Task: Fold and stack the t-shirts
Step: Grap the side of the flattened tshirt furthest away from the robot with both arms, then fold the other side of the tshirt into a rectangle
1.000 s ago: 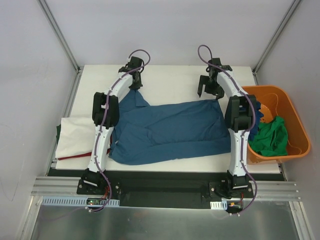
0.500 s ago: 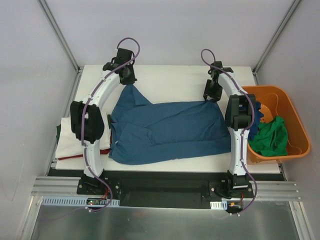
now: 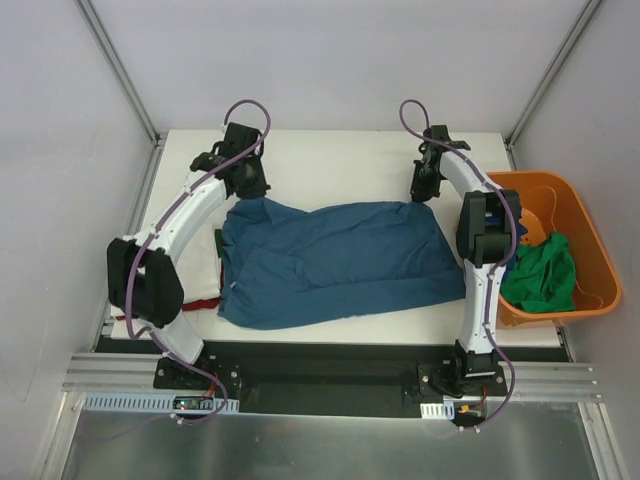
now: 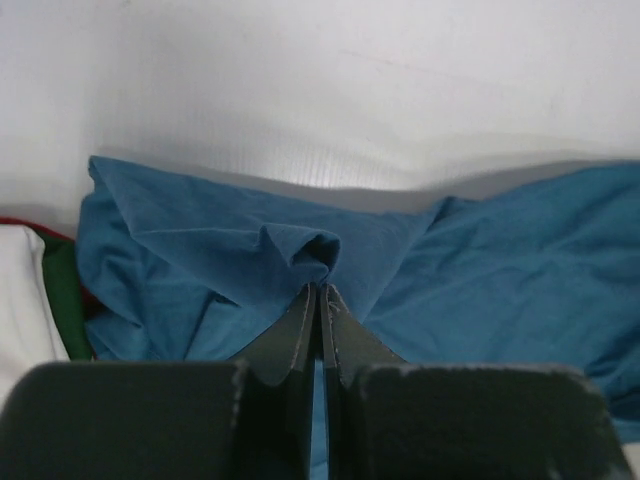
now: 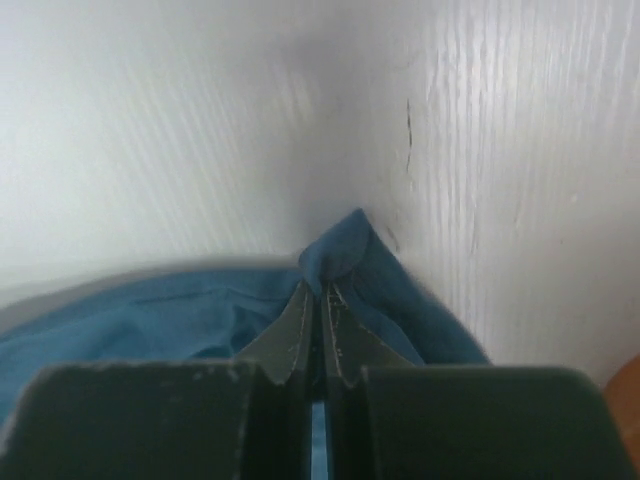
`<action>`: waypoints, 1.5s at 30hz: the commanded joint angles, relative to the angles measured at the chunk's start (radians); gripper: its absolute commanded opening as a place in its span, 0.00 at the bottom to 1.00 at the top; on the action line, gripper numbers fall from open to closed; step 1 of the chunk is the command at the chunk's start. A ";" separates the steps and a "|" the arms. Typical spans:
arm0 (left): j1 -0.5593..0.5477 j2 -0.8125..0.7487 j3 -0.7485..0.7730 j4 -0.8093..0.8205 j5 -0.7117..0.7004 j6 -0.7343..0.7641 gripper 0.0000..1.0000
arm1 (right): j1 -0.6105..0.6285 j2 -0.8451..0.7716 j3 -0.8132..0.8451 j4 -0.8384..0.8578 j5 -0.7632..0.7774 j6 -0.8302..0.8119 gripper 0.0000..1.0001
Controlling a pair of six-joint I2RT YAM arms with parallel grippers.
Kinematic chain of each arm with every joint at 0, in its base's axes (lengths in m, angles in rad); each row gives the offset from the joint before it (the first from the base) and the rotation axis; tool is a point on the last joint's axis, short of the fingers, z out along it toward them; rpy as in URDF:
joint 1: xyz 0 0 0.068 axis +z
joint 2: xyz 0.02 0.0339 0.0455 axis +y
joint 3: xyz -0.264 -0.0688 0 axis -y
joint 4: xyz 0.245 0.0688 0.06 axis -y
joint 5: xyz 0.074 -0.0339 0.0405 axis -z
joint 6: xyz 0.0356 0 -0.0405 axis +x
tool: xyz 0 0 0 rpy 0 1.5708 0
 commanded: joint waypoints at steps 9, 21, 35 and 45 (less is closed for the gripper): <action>-0.058 -0.421 -0.323 -0.007 -0.019 -0.203 0.00 | 0.032 -0.408 -0.347 0.146 -0.049 -0.129 0.01; -0.118 -0.664 -0.625 -0.007 0.050 -0.384 0.00 | 0.038 -0.569 -0.542 0.177 0.020 -0.154 0.01; -0.190 -0.853 -0.764 -0.024 0.060 -0.530 0.00 | 0.038 -0.632 -0.614 0.186 0.051 -0.160 0.01; -0.193 -0.874 -0.897 -0.032 0.139 -0.545 0.07 | 0.050 -0.723 -0.768 0.202 0.085 -0.117 0.02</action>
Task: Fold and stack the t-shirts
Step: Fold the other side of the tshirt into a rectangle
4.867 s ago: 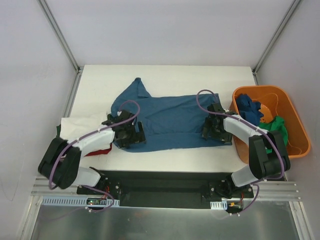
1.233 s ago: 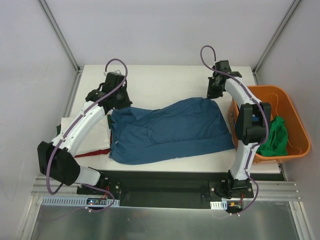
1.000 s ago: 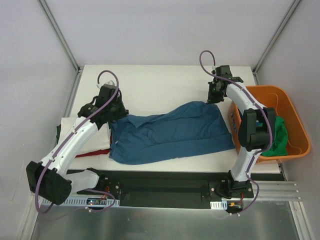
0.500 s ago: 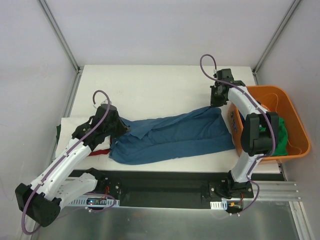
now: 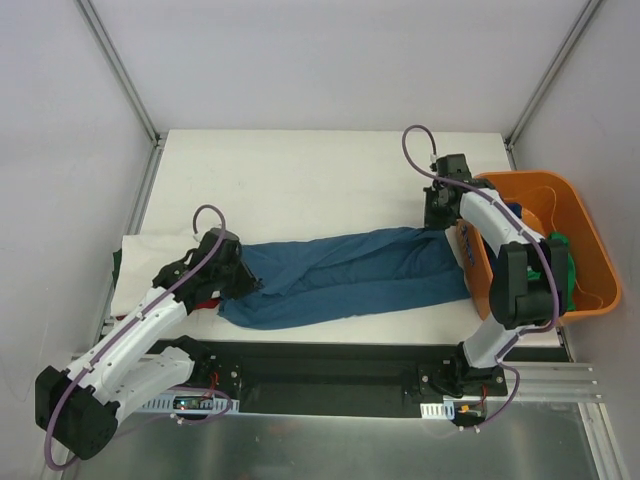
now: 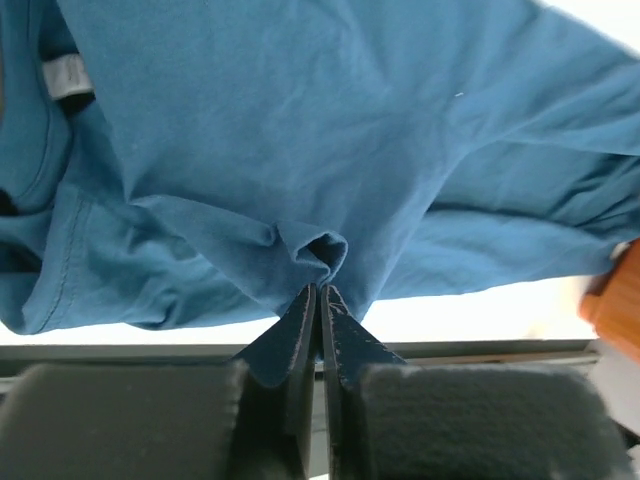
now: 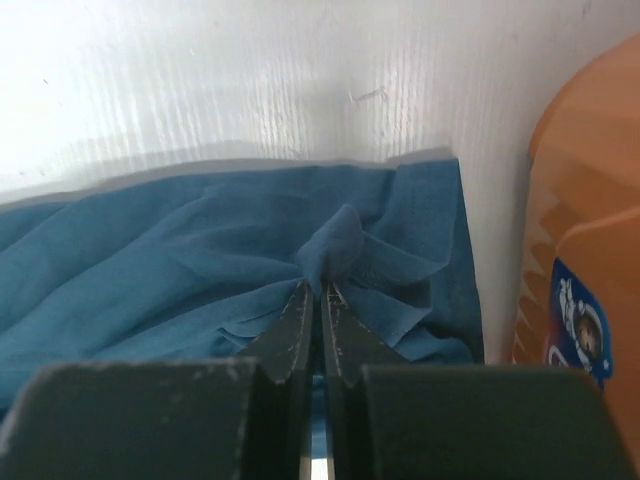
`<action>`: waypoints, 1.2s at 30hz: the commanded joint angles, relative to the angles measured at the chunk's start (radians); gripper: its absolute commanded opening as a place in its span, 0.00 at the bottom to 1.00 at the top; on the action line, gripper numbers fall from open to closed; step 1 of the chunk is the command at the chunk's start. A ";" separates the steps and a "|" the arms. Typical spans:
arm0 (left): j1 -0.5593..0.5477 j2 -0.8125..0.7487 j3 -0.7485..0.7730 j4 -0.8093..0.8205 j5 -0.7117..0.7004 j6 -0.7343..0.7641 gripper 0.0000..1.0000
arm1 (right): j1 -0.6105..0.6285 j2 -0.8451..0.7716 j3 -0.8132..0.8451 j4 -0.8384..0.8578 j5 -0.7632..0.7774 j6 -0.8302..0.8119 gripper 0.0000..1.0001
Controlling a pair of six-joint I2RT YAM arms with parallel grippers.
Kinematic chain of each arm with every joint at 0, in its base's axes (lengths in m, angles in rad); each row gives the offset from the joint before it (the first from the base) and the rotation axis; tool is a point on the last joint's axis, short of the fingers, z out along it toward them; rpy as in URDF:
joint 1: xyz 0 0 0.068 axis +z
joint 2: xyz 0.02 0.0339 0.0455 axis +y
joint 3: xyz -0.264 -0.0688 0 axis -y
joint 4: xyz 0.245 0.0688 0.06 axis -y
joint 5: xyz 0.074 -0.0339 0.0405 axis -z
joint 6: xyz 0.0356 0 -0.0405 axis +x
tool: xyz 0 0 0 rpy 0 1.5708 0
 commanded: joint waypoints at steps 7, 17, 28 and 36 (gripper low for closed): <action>-0.009 -0.070 -0.069 -0.044 0.045 0.004 0.49 | 0.070 -0.223 -0.165 -0.033 0.142 0.090 0.33; -0.009 -0.012 0.055 -0.043 0.039 0.121 0.99 | 0.180 -0.273 -0.110 -0.076 0.067 0.099 0.82; -0.008 0.276 0.136 0.071 0.065 0.194 0.99 | 0.203 0.005 0.054 -0.047 -0.015 0.149 0.96; 0.014 0.467 0.089 0.104 0.042 0.197 0.99 | 0.190 -0.007 -0.114 -0.047 0.057 0.192 0.96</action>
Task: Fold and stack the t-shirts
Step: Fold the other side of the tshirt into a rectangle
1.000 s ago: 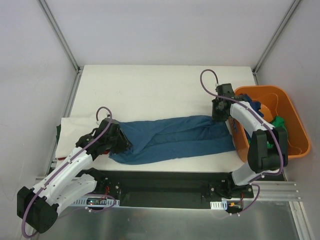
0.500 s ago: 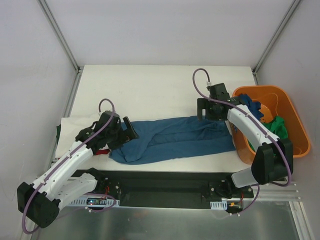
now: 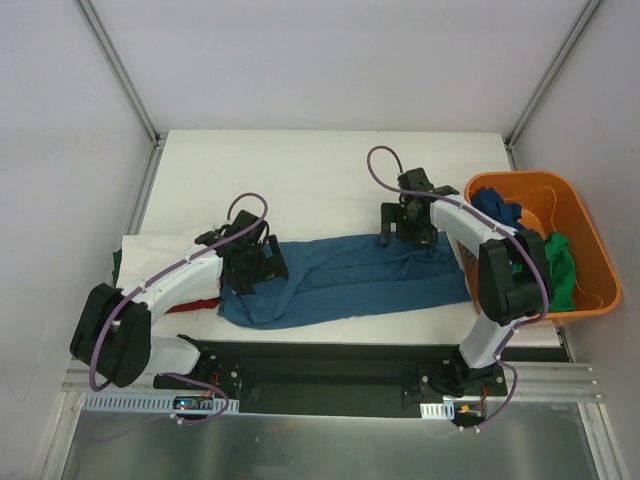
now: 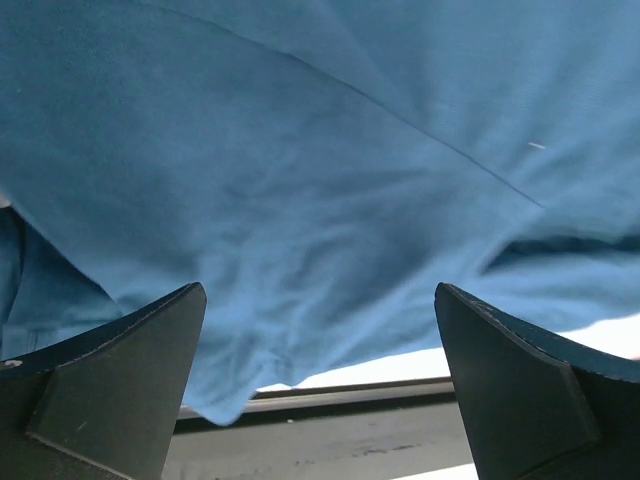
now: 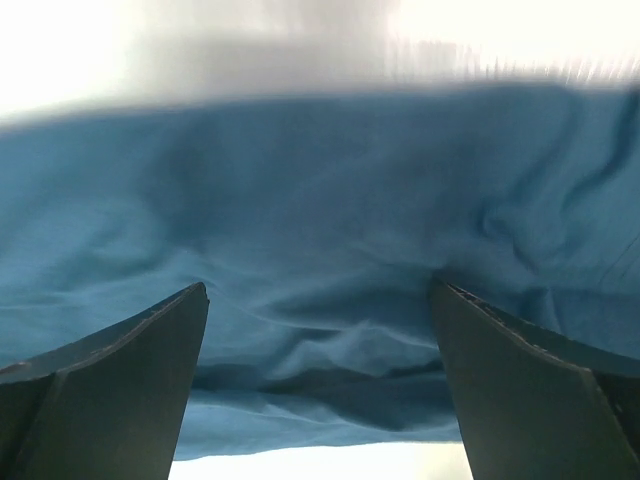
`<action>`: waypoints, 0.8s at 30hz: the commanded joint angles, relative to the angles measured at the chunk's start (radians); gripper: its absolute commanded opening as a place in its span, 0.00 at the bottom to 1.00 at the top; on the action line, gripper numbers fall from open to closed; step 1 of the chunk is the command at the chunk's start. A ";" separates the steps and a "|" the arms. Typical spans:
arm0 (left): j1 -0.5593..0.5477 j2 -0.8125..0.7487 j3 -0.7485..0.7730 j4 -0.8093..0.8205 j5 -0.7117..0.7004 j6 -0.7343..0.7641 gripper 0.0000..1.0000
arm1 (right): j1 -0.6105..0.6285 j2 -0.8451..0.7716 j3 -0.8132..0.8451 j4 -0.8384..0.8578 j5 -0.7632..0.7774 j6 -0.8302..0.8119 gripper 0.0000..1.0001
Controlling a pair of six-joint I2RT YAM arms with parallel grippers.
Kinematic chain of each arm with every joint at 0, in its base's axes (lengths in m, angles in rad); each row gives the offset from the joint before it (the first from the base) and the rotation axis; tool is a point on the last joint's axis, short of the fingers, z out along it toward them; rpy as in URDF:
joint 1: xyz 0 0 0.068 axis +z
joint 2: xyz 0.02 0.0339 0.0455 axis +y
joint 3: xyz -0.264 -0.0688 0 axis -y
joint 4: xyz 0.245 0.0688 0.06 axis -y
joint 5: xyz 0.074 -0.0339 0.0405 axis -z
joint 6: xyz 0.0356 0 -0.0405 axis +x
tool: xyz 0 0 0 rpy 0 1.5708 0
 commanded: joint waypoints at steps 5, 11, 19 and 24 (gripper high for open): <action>0.042 0.065 -0.038 0.017 -0.008 0.031 0.99 | -0.025 -0.185 -0.220 -0.044 0.136 0.051 0.96; 0.091 0.048 -0.075 0.017 0.004 0.046 0.99 | -0.031 -0.296 -0.268 -0.093 0.166 0.050 0.96; 0.095 0.038 -0.070 0.017 0.022 0.057 0.99 | -0.016 -0.308 -0.127 0.020 -0.098 0.002 0.96; 0.095 0.063 -0.081 0.019 0.012 0.046 0.99 | 0.067 -0.111 0.011 0.145 -0.390 -0.007 0.96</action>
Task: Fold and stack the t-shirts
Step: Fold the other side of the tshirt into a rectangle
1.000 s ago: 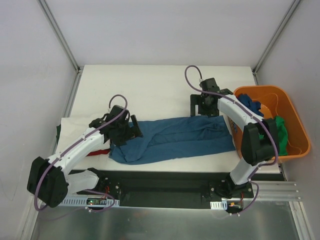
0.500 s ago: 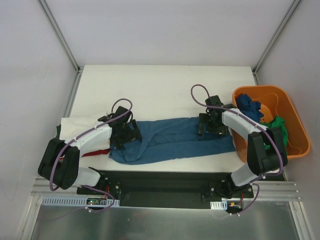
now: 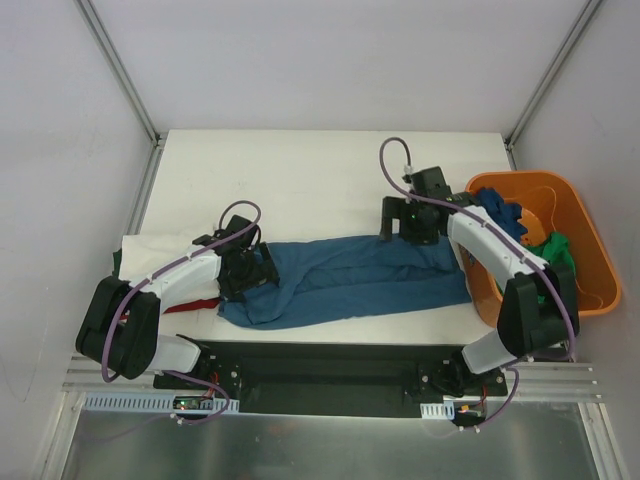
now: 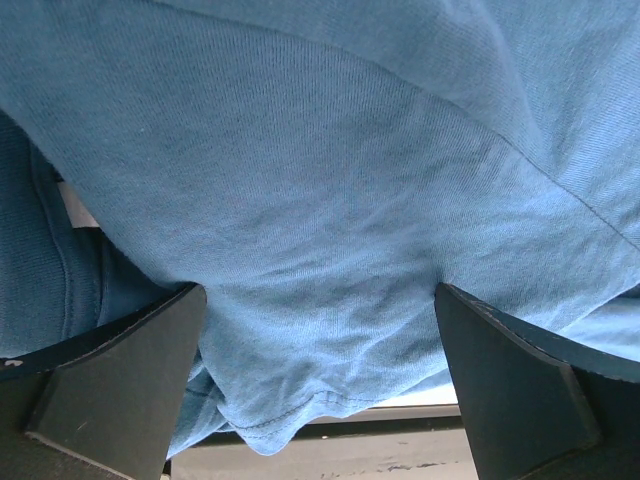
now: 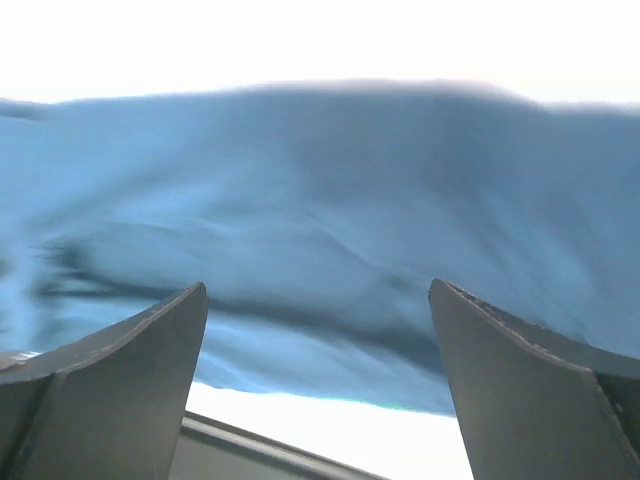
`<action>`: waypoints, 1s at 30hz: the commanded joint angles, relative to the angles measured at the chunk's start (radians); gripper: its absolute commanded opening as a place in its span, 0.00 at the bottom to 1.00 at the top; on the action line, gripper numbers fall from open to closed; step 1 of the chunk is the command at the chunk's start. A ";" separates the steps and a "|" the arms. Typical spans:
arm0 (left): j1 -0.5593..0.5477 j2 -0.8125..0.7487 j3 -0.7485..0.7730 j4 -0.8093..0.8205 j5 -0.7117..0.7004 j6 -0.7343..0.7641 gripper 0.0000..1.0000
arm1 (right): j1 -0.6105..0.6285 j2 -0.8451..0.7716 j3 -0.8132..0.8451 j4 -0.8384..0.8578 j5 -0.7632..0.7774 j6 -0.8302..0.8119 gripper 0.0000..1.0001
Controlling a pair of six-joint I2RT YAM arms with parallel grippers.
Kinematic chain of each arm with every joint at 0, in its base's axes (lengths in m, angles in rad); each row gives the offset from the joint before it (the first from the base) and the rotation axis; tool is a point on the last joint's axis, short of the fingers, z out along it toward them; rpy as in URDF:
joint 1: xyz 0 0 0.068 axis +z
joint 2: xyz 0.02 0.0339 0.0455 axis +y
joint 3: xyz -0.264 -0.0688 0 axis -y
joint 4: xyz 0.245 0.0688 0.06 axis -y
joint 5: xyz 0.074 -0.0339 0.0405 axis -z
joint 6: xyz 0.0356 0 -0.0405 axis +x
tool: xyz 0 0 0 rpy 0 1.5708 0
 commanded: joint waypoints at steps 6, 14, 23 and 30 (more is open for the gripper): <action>0.008 0.000 -0.043 -0.012 -0.018 0.000 0.99 | 0.153 0.377 0.287 0.183 -0.421 -0.004 0.96; 0.010 -0.025 -0.059 -0.015 -0.043 0.002 0.99 | 0.171 0.398 0.190 0.229 -0.463 0.030 0.96; 0.010 -0.062 -0.077 -0.024 -0.066 -0.001 0.99 | 0.173 0.209 -0.006 0.239 -0.369 0.022 0.96; 0.010 -0.102 -0.086 -0.038 -0.073 0.000 0.99 | 0.170 0.094 -0.034 0.154 -0.200 0.002 0.96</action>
